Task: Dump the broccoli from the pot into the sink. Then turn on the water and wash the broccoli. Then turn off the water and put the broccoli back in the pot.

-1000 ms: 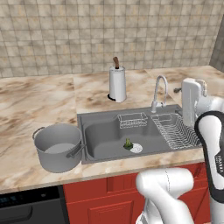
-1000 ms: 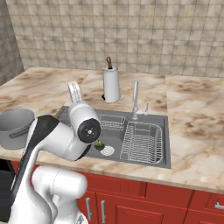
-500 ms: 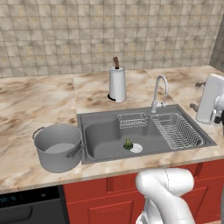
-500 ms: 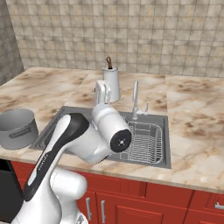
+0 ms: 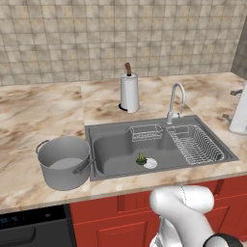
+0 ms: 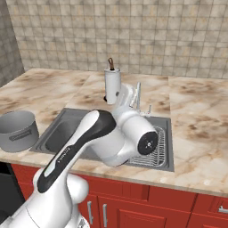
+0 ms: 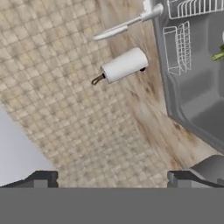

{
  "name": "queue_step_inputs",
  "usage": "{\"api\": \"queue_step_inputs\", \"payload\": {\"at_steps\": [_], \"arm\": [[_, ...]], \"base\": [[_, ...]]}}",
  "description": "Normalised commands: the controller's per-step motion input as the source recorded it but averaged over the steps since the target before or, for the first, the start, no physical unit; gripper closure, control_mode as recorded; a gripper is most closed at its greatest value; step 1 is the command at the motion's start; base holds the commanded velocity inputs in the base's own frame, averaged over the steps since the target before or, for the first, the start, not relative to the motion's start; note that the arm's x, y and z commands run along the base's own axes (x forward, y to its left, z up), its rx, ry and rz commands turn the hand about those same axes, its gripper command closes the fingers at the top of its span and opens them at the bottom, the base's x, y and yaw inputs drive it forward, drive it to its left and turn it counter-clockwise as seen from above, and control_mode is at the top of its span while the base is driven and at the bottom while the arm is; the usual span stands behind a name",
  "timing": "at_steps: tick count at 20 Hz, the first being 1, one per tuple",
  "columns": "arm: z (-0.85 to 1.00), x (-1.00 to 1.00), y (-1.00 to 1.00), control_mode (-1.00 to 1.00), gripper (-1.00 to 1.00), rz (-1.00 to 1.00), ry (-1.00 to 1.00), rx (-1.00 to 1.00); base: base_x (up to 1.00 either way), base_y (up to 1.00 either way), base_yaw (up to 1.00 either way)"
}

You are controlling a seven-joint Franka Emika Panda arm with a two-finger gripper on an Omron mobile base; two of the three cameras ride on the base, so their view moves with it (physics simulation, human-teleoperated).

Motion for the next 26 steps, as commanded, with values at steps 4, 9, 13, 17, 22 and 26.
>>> {"api": "queue_step_inputs", "payload": {"at_steps": [4, 9, 13, 17, 22, 26], "arm": [[0.0, 0.17, -0.37, -1.0, -1.0, 0.0, 0.31, 0.17], [-0.06, 0.26, -0.25, -1.0, -1.0, 0.0, 0.37, 0.23], [-0.31, 0.23, -0.23, -1.0, -1.0, 0.04, 0.22, 0.24], [-0.47, 0.29, -0.1, -1.0, -1.0, 0.04, 0.13, 0.2], [-0.42, 0.39, 0.0, -1.0, -1.0, 0.01, 0.04, 0.15], [-0.22, 0.36, 0.0, -1.0, -1.0, 0.0, 0.02, 0.11]], "base": [[0.0, 0.0, 0.0], [0.0, 0.0, 0.0], [0.0, 0.0, 0.0], [0.0, 0.0, 0.0], [0.0, 0.0, 0.0], [0.0, 0.0, 0.0]]}}
